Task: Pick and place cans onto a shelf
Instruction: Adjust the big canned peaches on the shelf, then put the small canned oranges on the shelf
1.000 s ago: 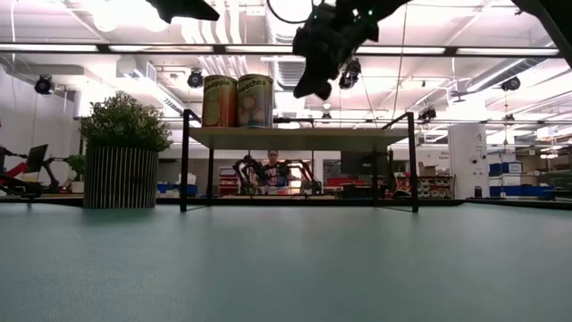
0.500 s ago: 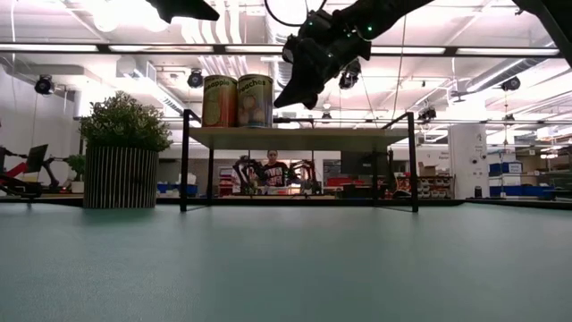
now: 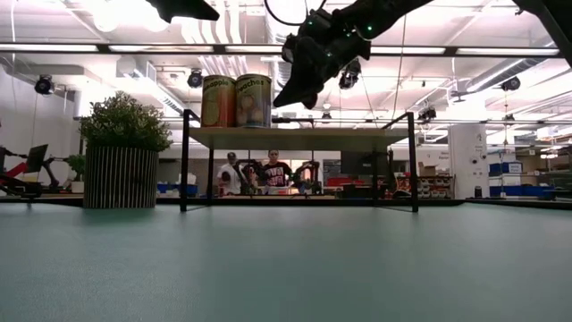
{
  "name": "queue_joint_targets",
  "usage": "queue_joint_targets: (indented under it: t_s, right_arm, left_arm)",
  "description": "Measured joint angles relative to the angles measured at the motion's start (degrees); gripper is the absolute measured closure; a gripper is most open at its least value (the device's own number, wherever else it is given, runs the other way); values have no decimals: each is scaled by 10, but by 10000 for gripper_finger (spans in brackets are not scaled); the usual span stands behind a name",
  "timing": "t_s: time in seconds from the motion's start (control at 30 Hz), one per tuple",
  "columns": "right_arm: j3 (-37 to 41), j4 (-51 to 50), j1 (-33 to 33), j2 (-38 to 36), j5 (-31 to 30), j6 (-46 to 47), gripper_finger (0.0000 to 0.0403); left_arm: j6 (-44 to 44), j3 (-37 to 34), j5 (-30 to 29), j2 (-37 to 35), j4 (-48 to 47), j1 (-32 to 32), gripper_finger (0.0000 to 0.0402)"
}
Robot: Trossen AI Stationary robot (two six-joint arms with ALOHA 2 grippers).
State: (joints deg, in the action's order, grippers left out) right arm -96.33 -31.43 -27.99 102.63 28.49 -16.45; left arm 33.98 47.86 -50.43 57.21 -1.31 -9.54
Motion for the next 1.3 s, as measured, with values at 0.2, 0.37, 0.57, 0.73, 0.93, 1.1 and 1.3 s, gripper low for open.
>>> queue_joint_targets:
  t_s: [0.2, 0.37, 0.57, 0.73, 0.93, 1.1, 1.3]
  right_arm:
    - [0, -28, 3, -11, 1, -3, 394]
    - [1, -44, 20, -6, 4, -22, 394]
    - [2, -10, 40, -1, -42, -26, 394]
    - [2, -4, 44, -1, -65, -29, 394]
    - [2, -4, 44, -1, -65, -26, 394]
    - [2, -36, 45, -9, -65, -25, 394]
    - [5, -98, 68, -52, -65, -18, 394]
  left_arm:
    - [0, 0, 0, 0, 0, 0, 402]
    - [0, 0, 0, 0, 0, 0, 402]
    - [0, 0, 0, 0, 0, 0, 402]
    - [0, 0, 0, 0, 0, 0, 402]
    - [0, 0, 0, 0, 0, 0, 402]
    - [0, 0, 0, 0, 0, 0, 402]
    - [-3, 0, 0, 0, 0, 0, 402]
